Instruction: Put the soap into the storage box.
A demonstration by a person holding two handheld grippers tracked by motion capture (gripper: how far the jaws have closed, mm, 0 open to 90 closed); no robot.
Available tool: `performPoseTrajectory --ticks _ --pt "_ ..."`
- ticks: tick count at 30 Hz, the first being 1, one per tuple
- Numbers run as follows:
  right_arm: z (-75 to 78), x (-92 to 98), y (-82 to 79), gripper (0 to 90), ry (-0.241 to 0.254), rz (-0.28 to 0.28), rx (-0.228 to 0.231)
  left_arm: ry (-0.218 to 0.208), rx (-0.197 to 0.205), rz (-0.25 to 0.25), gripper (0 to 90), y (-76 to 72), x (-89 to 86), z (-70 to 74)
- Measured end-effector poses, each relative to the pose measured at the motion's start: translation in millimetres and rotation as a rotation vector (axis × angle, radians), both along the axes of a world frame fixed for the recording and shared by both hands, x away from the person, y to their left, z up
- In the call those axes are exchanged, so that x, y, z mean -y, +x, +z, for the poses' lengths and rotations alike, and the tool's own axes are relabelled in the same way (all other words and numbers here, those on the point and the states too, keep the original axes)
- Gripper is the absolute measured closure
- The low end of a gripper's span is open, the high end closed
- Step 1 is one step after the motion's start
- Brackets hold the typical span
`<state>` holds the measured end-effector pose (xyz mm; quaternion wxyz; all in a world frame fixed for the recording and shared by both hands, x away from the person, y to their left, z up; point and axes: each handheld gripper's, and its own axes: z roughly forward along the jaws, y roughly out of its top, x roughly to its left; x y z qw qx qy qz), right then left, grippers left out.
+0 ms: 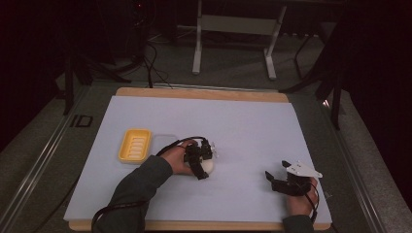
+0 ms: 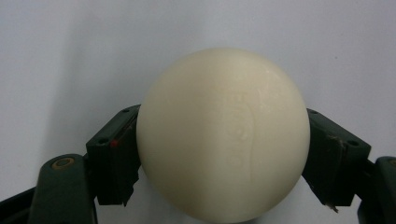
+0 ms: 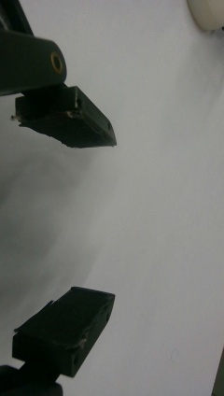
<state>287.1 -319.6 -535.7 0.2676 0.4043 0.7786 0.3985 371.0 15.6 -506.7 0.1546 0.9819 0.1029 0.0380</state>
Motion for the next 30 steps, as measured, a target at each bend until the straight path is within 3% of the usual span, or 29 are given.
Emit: performPoseTrajectory --ticks 17,30 --pt "0.0 -0.1 0.0 20.4 0.000 0.000 0.000 0.086 -0.017 -0.029 24.8 1.5 7.8 3.6" --pt "0.0 0.0 0.0 20.4 0.000 0.000 0.000 0.100 -0.016 -0.058 25.2 1.0 7.9 4.7"
